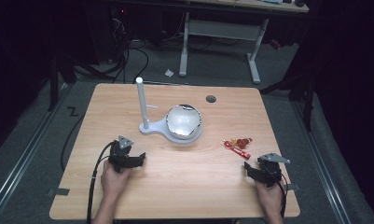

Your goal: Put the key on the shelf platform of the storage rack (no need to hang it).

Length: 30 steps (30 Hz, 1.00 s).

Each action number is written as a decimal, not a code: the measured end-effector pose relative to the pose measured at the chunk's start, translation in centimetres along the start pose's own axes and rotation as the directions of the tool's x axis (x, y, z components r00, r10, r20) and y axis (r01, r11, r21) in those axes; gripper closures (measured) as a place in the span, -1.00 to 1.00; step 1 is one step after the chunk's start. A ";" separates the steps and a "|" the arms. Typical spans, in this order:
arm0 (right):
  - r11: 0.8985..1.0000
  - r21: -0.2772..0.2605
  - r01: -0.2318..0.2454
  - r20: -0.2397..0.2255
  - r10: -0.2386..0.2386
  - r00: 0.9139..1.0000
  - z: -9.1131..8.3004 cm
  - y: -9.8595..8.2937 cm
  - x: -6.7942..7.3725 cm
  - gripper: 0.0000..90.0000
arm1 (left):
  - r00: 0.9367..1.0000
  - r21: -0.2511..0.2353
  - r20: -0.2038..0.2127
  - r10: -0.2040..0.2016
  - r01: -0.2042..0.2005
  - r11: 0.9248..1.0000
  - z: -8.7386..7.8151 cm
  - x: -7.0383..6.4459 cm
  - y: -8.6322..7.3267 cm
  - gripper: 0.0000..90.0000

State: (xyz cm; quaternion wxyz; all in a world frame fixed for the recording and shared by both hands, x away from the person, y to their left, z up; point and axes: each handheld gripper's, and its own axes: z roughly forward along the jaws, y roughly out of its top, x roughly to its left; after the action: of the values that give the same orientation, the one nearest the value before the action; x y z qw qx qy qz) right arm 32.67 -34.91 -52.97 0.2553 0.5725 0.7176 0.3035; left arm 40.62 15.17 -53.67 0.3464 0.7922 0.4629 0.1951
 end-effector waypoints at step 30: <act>1.000 0.018 -0.002 -0.009 0.002 1.000 0.0 0.3 0.1 -0.18 | 1.000 0.000 0.000 0.000 0.000 1.000 0.0 0.0 0.0 -0.62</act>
State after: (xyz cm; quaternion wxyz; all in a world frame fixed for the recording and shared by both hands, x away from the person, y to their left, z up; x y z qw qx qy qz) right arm 32.85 -34.80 -52.79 0.2466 0.5739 0.7210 0.2999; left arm 40.62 15.17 -53.66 0.3463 0.7922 0.4631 0.1950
